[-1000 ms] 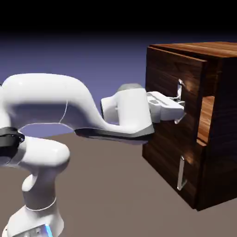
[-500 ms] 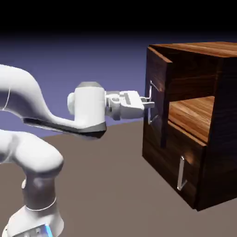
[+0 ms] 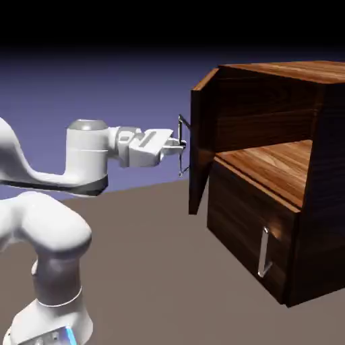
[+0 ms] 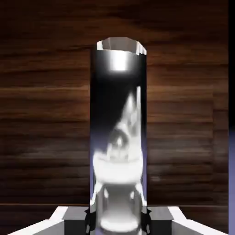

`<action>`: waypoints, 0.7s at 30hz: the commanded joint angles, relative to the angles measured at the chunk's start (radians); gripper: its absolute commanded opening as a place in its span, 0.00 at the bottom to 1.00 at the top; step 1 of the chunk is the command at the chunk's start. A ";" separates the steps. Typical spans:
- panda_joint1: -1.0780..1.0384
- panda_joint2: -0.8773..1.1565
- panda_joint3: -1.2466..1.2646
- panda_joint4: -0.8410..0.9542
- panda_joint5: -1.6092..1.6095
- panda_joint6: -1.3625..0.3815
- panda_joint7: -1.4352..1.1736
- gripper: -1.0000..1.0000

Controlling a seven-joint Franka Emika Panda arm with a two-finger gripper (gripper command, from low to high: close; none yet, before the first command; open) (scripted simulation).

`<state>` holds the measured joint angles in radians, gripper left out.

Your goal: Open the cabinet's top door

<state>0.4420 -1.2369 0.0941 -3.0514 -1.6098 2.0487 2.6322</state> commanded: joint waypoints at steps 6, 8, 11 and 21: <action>0.057 0.049 0.217 0.037 0.256 -0.183 -0.002 0.00; 0.066 0.084 0.290 0.064 0.336 -0.246 0.006 0.00; 0.065 0.151 0.398 0.120 0.450 -0.344 0.024 0.00; -0.106 0.440 0.760 0.428 0.747 -0.691 0.118 0.00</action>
<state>0.3360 -0.7971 0.8542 -2.6237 -0.8632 1.3593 2.7497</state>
